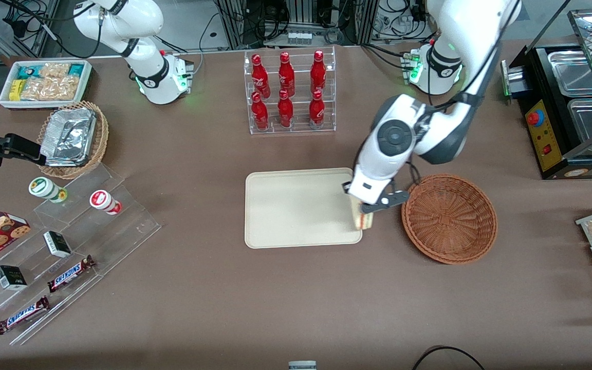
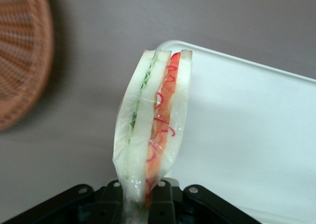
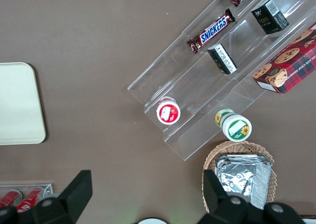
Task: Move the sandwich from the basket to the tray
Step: 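Carry the held sandwich over to the beige tray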
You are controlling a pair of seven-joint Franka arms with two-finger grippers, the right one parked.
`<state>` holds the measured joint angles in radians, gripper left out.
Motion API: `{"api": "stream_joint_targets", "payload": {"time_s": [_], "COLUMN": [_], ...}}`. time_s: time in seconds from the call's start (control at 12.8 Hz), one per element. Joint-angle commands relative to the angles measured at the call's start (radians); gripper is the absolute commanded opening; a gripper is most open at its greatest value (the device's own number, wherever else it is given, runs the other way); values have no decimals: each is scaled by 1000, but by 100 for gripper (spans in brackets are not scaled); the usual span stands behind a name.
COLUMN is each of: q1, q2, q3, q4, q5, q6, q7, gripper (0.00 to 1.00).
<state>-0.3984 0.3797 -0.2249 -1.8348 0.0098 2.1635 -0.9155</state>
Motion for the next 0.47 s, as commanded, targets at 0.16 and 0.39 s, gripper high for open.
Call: {"api": "stream_joint_targets", "payload": {"time_s": [0.16,0.39], "q1": [-127,-203], "q2": [139,238], "q3": [12,13], "q4": [172,299], "q5": [30,35], "q6": [-28,-30], "q7": [-164,-241], "gripper": [0,0]}}
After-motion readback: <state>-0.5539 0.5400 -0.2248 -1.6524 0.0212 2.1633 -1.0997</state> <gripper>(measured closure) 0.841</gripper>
